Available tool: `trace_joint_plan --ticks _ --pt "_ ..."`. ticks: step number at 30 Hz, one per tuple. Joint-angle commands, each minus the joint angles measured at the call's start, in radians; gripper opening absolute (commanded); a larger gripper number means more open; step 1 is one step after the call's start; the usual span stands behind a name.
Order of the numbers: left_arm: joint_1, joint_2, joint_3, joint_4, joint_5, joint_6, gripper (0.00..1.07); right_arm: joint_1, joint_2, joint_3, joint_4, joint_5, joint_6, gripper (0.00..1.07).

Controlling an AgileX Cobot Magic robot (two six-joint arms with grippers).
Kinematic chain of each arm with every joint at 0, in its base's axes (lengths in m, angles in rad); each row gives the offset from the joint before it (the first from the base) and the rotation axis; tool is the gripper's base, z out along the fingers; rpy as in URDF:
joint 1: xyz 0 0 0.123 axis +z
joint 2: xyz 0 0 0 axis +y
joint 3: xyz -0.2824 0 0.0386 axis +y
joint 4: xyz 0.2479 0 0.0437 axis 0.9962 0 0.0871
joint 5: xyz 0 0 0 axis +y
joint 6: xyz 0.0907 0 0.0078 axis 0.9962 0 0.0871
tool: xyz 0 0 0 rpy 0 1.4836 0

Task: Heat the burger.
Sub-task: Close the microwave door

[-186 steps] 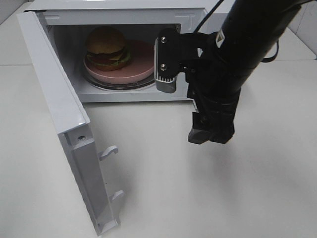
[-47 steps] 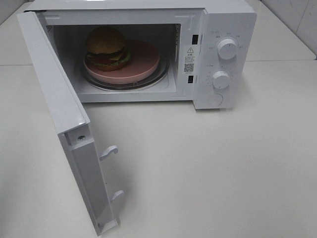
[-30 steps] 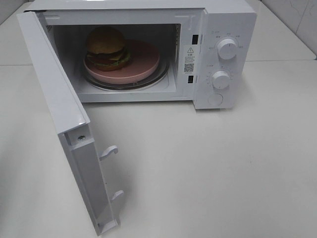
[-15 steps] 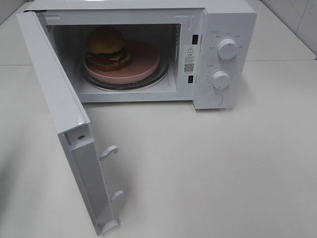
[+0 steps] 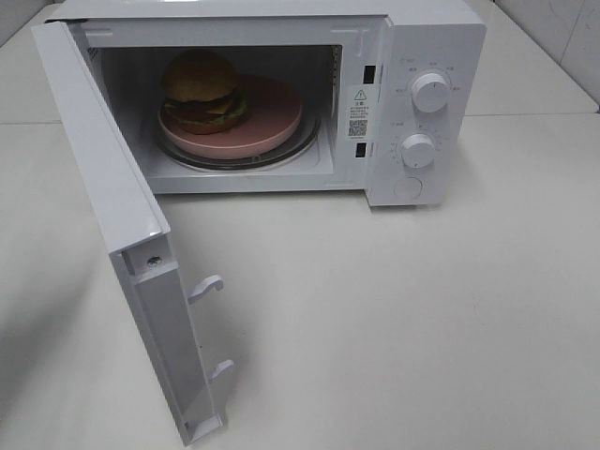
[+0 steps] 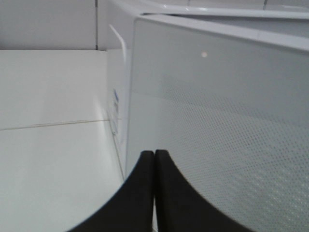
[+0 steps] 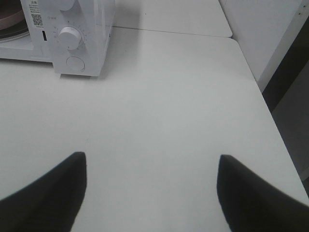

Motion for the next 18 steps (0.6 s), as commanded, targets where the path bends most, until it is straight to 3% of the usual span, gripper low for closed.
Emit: trace_joint_plan --ticks 1,15,16,17,18 --pt "-0.004 0.109 -0.074 0.119 -0.046 -0.007 0.00 -0.003 -0.028 0.001 0.000 -0.005 -0.007 0.74" --pt "-0.004 0.165 -0.156 0.144 -0.041 -0.015 0.00 -0.003 -0.028 0.001 0.000 -0.005 -0.007 0.74" --pt "-0.004 0.182 -0.175 0.161 -0.041 -0.050 0.00 -0.003 -0.028 0.001 0.000 -0.005 -0.007 0.74" --pt "-0.004 0.182 -0.175 0.161 -0.041 -0.050 0.00 -0.003 -0.028 0.001 0.000 -0.005 -0.007 0.74" --pt "-0.004 0.193 -0.191 0.173 -0.041 -0.093 0.00 -0.003 -0.028 0.001 0.000 -0.005 -0.007 0.74"
